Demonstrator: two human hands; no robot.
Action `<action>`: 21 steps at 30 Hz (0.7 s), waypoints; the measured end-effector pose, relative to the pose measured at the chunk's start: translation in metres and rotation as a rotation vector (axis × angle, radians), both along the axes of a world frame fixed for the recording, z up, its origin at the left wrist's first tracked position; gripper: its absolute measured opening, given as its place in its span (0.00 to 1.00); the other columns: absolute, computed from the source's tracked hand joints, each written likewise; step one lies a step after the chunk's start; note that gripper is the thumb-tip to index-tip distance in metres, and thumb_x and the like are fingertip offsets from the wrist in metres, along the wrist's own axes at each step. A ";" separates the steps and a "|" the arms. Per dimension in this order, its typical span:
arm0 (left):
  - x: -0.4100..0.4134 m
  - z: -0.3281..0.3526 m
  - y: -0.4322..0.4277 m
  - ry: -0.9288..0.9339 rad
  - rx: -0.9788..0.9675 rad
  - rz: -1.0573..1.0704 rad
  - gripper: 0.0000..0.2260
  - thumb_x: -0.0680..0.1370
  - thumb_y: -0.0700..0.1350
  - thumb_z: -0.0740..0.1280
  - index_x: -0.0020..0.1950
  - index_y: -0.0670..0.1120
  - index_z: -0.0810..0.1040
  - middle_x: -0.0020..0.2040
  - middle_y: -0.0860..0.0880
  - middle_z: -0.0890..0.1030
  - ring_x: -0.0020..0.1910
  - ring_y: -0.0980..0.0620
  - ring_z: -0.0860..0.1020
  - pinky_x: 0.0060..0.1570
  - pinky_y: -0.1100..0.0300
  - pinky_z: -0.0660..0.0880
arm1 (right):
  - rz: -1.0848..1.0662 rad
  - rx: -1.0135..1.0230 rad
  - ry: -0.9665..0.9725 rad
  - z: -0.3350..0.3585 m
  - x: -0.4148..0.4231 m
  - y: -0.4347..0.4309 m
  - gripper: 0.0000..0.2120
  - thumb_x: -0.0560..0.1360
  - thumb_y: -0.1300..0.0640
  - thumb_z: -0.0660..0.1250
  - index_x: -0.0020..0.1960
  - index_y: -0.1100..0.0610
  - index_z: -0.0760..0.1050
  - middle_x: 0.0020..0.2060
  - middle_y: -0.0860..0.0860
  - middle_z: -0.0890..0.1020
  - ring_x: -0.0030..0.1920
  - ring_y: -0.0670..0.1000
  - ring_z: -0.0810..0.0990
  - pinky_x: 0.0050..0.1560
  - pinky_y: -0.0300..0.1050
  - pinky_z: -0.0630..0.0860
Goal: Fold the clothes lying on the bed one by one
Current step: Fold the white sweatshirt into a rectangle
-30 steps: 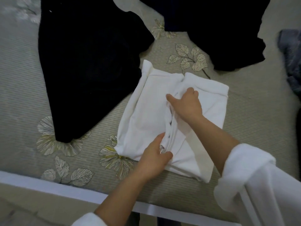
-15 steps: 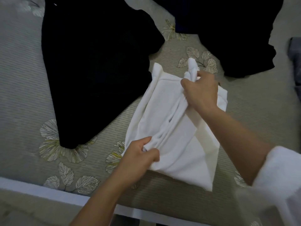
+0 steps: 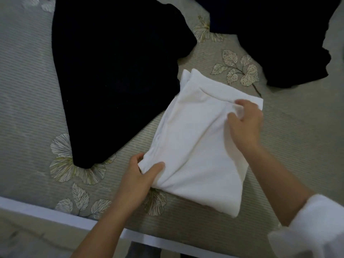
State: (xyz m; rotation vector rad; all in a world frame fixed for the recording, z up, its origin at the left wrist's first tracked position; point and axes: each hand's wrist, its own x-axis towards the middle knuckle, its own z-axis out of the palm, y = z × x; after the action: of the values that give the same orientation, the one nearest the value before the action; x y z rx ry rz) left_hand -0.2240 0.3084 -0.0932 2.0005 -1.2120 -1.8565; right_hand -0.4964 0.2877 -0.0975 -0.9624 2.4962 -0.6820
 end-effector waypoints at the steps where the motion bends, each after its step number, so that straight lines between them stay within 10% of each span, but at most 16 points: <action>1: 0.000 -0.002 0.001 -0.011 -0.002 -0.031 0.28 0.66 0.58 0.75 0.61 0.56 0.67 0.52 0.61 0.76 0.50 0.60 0.76 0.50 0.57 0.73 | -0.096 0.057 0.025 -0.003 -0.009 0.012 0.22 0.73 0.58 0.65 0.67 0.56 0.71 0.66 0.55 0.70 0.67 0.56 0.65 0.68 0.53 0.62; 7: 0.002 -0.007 -0.007 -0.005 -0.076 -0.116 0.13 0.70 0.52 0.75 0.51 0.52 0.78 0.45 0.54 0.84 0.45 0.54 0.82 0.49 0.51 0.78 | -0.452 0.144 -0.332 -0.012 -0.023 0.064 0.30 0.72 0.51 0.72 0.69 0.61 0.66 0.58 0.54 0.74 0.54 0.54 0.75 0.52 0.46 0.71; 12: -0.003 0.008 -0.011 0.090 -0.087 -0.050 0.07 0.75 0.49 0.70 0.53 0.51 0.80 0.46 0.53 0.85 0.45 0.53 0.83 0.45 0.56 0.79 | -0.435 0.193 -0.522 -0.010 -0.029 0.082 0.09 0.70 0.58 0.75 0.43 0.62 0.77 0.46 0.59 0.82 0.43 0.55 0.80 0.45 0.50 0.78; 21: 0.021 0.010 -0.055 -0.004 -0.285 -0.016 0.11 0.72 0.48 0.74 0.54 0.50 0.80 0.46 0.51 0.82 0.40 0.54 0.79 0.35 0.64 0.74 | -0.091 0.904 -1.016 0.016 0.021 0.175 0.20 0.81 0.49 0.60 0.44 0.66 0.75 0.32 0.59 0.83 0.28 0.54 0.81 0.32 0.44 0.78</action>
State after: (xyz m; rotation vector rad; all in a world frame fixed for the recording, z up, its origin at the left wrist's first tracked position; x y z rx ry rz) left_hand -0.2027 0.2530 -0.0832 1.8460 -1.4071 -1.5816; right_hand -0.4750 0.4630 -0.0819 -0.0787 1.5977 0.0312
